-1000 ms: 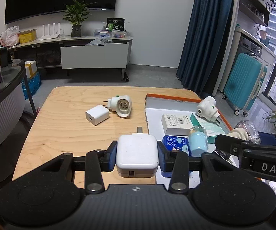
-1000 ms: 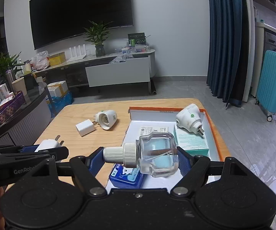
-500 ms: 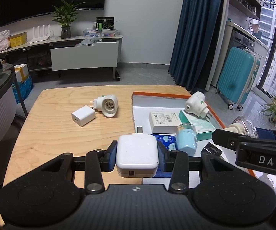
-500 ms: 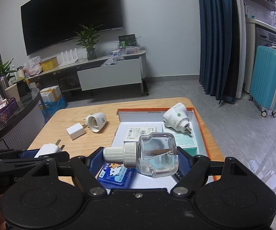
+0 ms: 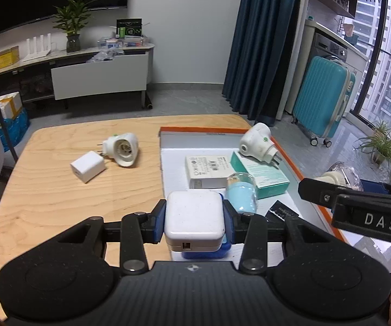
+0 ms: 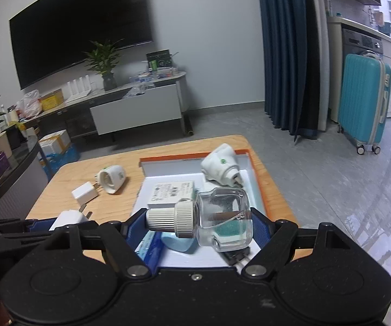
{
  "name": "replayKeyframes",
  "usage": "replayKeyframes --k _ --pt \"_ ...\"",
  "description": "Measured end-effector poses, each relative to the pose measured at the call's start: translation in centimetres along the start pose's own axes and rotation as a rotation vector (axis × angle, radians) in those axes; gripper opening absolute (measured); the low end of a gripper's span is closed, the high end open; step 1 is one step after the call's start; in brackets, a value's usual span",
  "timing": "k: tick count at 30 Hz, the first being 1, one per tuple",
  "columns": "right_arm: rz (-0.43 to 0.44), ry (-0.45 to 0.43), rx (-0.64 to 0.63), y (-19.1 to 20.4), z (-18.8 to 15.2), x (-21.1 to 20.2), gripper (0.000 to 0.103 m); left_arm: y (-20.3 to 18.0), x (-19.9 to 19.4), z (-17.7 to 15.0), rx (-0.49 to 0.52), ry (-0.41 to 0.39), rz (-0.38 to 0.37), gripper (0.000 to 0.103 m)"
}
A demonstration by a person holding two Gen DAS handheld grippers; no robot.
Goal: Organize rigid objects
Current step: 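Carry the white adapter and glass bottle over the open box with both tools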
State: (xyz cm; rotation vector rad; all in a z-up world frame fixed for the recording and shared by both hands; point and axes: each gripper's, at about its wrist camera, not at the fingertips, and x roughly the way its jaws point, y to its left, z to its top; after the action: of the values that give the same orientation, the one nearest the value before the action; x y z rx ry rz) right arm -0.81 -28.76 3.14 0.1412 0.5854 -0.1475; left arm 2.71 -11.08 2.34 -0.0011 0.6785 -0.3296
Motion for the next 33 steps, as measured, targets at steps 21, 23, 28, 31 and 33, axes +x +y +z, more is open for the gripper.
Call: replayKeyframes --k 21,23,28,31,33 --pt "-0.039 0.035 0.048 -2.6 0.8 2.6 0.092 -3.5 3.8 -0.1 0.047 0.082 -0.08 0.042" --pt "-0.041 0.041 0.046 -2.5 0.8 3.0 0.092 -3.7 4.0 -0.2 0.053 0.089 -0.083 0.042" --pt "-0.037 0.058 0.04 -2.4 0.9 4.0 0.092 -4.0 4.3 -0.4 0.059 0.103 -0.088 0.042" --pt "-0.033 0.066 0.034 -2.4 0.9 4.4 0.092 -4.2 4.5 -0.5 0.065 0.109 -0.091 0.042" --pt "-0.03 0.072 0.03 -2.4 0.9 4.6 0.092 -4.3 4.6 -0.5 0.067 0.111 -0.092 0.042"
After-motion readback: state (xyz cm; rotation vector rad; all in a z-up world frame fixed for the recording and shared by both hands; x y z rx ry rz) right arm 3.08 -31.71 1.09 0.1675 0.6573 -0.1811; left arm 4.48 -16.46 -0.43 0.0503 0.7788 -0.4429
